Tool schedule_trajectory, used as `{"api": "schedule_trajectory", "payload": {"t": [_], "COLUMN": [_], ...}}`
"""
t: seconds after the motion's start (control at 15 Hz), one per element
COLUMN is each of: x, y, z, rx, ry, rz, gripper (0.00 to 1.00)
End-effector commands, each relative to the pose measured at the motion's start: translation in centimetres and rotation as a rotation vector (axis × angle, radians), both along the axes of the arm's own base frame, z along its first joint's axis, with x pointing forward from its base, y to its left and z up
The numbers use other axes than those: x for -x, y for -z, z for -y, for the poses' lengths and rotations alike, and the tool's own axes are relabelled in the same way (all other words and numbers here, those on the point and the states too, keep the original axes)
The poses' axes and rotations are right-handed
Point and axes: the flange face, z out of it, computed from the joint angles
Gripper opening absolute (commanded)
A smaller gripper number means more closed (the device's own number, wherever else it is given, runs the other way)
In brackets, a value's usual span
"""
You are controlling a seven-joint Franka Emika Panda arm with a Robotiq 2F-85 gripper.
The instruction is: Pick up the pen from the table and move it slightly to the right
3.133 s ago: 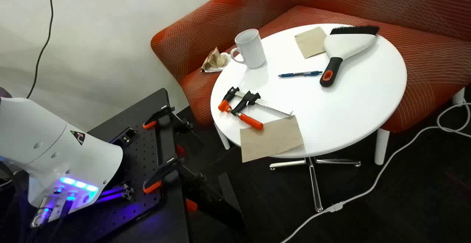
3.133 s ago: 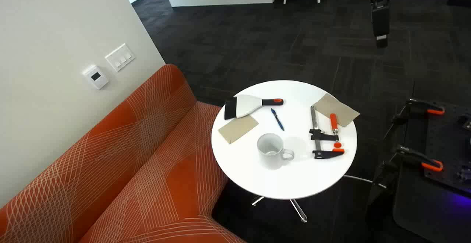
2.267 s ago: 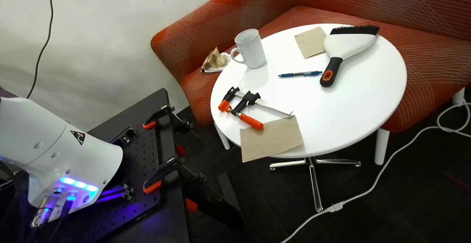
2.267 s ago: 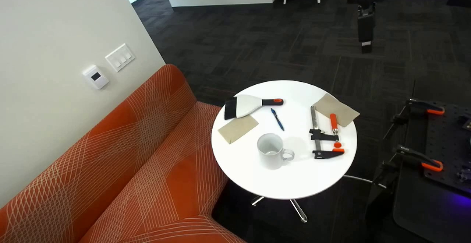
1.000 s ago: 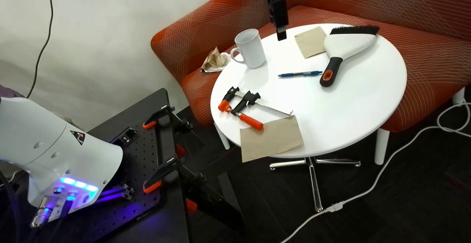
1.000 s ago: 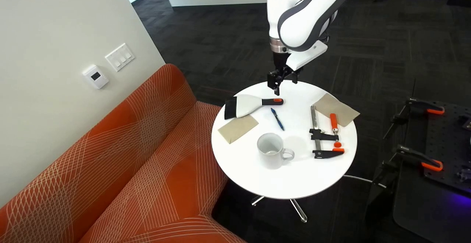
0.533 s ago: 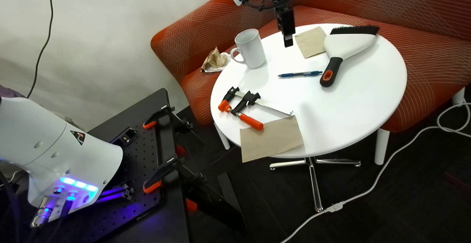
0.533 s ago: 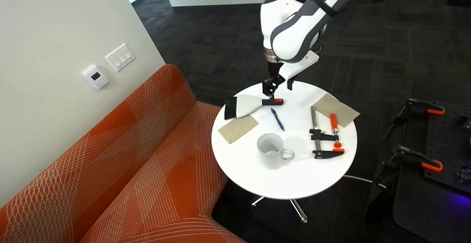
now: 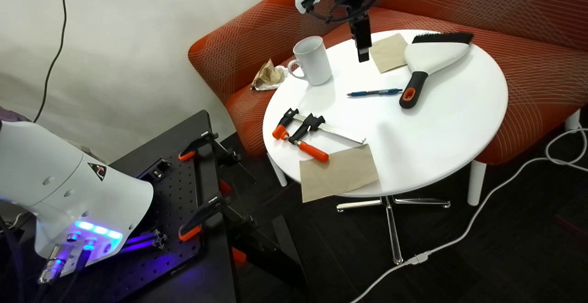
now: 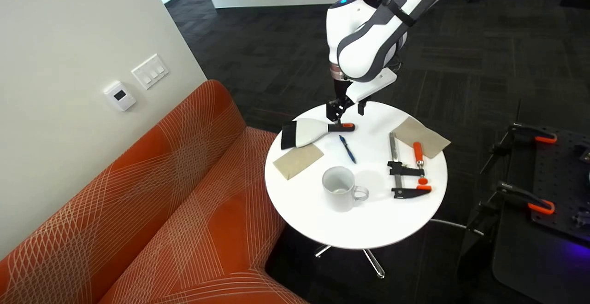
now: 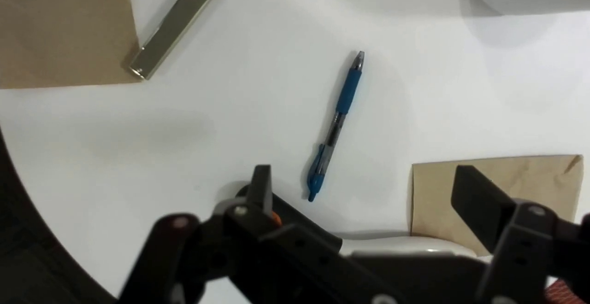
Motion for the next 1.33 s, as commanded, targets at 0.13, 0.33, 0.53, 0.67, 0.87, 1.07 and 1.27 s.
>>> {"api": "schedule_trajectory", "payload": {"t": [0.13, 0.33, 0.53, 0.67, 0.87, 1.07, 1.27], "x": [-1.7, -2.0, -2.3, -2.5, -2.9, -3.2, -3.5], "y": [3.5, 5.2, 6.7, 7.6, 8.8, 9.9, 10.8], "z": [-0.2, -0.2, -0.2, -0.1, -0.1, -0.2, -0.1], "rx": [0.007, 0.018, 0.029, 0.041, 0.055, 0.065, 0.073], "ry": [0.097, 0.127, 0.154, 0.173, 0.197, 0.210, 0.221], "rz": [0.043, 0.041, 0.025, 0.018, 0.011, 0.004, -0.003], "gripper": [1.00, 1.00, 1.00, 1.00, 1.00, 1.00, 1.00]}}
